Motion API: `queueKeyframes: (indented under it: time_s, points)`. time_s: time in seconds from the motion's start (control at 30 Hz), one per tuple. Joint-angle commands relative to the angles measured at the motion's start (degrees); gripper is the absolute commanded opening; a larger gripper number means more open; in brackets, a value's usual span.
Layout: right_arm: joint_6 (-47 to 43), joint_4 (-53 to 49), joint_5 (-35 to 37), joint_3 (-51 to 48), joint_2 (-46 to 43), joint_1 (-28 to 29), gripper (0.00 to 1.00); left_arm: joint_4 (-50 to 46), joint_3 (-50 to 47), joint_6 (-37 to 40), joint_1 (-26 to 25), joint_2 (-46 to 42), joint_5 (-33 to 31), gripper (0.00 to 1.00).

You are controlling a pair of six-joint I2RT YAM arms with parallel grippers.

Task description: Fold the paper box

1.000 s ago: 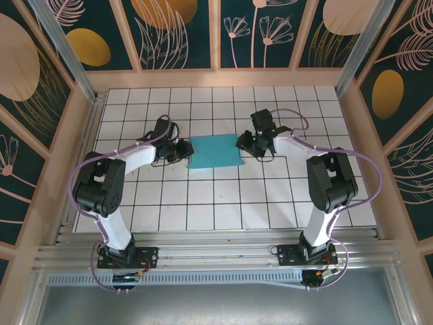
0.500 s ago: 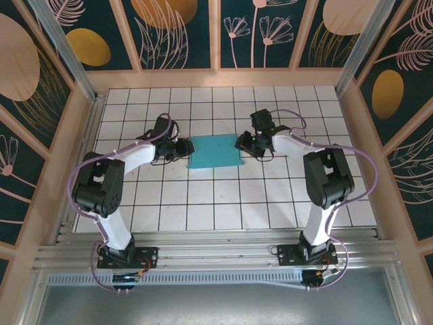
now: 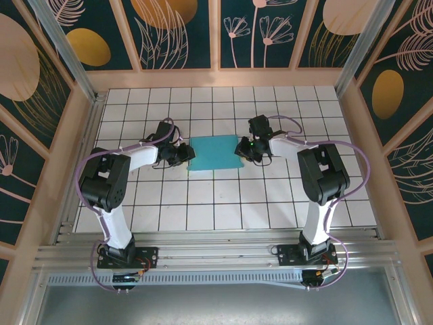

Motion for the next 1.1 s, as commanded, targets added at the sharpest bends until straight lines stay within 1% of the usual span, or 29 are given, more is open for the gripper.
queueKeyframes:
  time_s: [0.0, 0.1, 0.2, 0.3, 0.43, 0.5, 0.67, 0.77, 0.97, 1.07]
  points:
    - [-0.01, -3.12, 0.4, -0.17, -2.23, 1.26, 0.27, -3.18, 0.77, 2.42, -0.31, 0.64, -2.88, 0.28]
    - [-0.07, -3.69, 2.73, 1.27, -4.45, 1.17, 0.33, -3.75, 2.12, 2.86, -0.23, -0.89, -4.54, 0.33]
    - [-0.1, -3.22, 5.08, 1.98, -4.65, 0.92, 0.38, -3.71, 2.87, 2.52, -0.25, -1.26, -5.85, 0.37]
    - [0.26, -2.17, 3.76, 2.28, -2.76, 0.68, 0.39, -2.91, 2.86, 1.95, -0.24, -0.37, -5.93, 0.39]
    - [0.92, -0.04, 2.0, 1.42, -0.3, 1.3, 0.39, -1.04, 2.04, 1.12, -0.23, 1.44, -3.7, 0.39]
    - [0.87, 0.77, 1.25, 0.9, 0.83, 1.41, 0.37, 0.13, 1.23, 0.58, -0.25, 1.83, -2.64, 0.39]
    - [0.51, 2.3, -0.1, -0.49, 2.46, 1.22, 0.25, 1.08, 0.75, 0.08, -0.23, 1.34, -1.25, 0.39]
    - [0.81, 3.96, -1.58, -2.0, 3.01, 0.51, 0.22, 0.83, 1.65, -0.71, -0.23, 0.63, 1.04, 0.4]
    - [0.95, 7.36, -4.4, -6.41, 3.15, -2.66, 0.2, -1.16, 4.11, -1.54, 1.04, -3.02, 0.06, 0.41]
    - [0.31, 7.49, -4.87, -7.17, 3.05, -4.07, 0.22, -3.26, 5.37, -0.61, 2.05, -4.81, -1.55, 0.42]
